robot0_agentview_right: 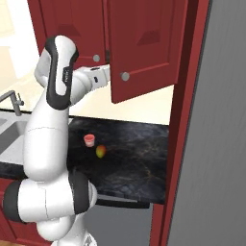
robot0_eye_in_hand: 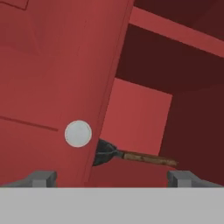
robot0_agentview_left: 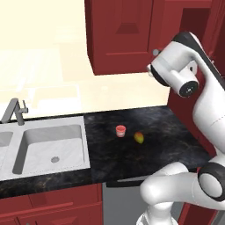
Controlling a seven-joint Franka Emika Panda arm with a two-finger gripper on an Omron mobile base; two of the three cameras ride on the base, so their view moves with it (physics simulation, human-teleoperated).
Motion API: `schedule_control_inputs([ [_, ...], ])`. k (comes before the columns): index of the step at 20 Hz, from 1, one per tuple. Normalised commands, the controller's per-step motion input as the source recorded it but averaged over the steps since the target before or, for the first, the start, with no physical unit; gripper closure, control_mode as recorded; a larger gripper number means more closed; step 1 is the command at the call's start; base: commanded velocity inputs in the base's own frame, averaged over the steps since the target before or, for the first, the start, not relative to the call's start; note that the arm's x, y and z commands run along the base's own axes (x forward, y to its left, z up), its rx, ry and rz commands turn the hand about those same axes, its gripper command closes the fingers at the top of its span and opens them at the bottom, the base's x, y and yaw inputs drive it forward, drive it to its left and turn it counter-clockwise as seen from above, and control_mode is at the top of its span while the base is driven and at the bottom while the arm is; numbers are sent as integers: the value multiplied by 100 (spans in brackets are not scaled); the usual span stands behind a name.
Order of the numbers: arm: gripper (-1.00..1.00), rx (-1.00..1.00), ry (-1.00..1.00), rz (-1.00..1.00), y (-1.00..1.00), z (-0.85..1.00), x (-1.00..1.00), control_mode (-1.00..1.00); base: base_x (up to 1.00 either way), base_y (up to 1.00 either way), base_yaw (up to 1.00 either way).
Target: Pick the pan from the cabinet and place it on the stove. Then turn on the stove burner for the pan.
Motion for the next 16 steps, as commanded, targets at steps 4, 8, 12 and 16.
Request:
schedule_control_inputs([
  [4,-100,-6,19,-16,-17,76,-52,-100,0,0,0],
  [8,-100,0,19,-17,-4,59,-69,-100,0,0,0],
  [12,-100,0,19,-17,-1,50,-57,-100,0,0,0],
  [16,-100,-2,31,-25,-7,32,-16,-100,0,0,0],
])
